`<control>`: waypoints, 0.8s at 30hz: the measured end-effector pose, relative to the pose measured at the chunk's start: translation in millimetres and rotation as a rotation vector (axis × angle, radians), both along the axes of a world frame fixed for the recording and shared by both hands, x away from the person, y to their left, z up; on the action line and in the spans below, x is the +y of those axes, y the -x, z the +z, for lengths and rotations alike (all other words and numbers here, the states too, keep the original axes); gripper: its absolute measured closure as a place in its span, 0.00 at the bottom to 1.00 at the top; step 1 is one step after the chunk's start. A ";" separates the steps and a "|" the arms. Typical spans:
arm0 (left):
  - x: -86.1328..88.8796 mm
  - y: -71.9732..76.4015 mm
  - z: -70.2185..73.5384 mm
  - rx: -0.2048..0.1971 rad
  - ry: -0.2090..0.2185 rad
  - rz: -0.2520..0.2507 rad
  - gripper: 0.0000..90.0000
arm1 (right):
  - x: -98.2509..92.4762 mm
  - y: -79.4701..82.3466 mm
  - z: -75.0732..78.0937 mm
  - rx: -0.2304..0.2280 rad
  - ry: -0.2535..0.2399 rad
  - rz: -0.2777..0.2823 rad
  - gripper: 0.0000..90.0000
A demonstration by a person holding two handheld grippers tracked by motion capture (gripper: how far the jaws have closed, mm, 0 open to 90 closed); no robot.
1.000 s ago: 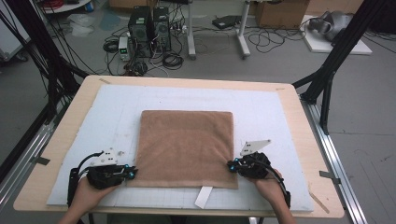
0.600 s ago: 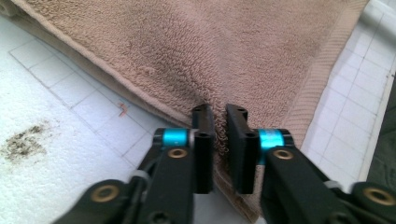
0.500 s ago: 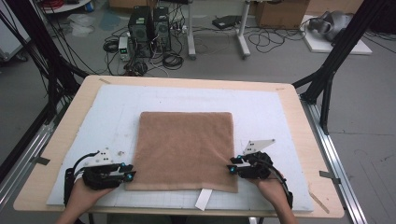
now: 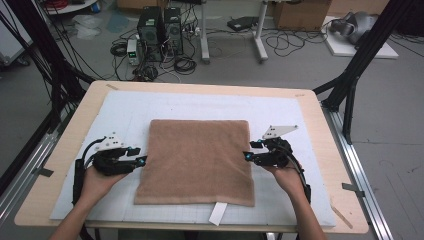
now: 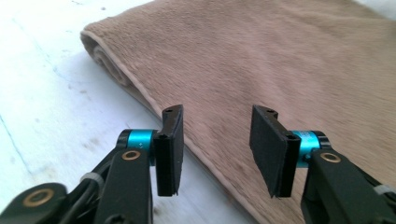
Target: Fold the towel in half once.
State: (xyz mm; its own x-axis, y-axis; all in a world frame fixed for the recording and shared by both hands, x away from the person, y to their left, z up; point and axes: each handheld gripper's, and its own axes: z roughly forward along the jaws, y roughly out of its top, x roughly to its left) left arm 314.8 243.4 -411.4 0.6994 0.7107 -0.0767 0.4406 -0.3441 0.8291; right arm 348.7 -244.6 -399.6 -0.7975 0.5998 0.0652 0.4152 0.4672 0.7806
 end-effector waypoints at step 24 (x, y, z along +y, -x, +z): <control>-13.1 -57.5 33.4 -0.005 0.008 0.071 0.48 | 6.7 -41.0 42.1 -0.042 0.005 -0.061 0.40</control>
State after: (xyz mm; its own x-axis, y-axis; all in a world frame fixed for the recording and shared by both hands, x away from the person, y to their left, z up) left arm 372.3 230.3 -378.0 0.6475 0.7579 -0.0796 0.4596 -0.3051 0.8341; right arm 389.6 -237.9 -357.4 -0.7617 0.6473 0.0291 0.4098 0.4464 0.7955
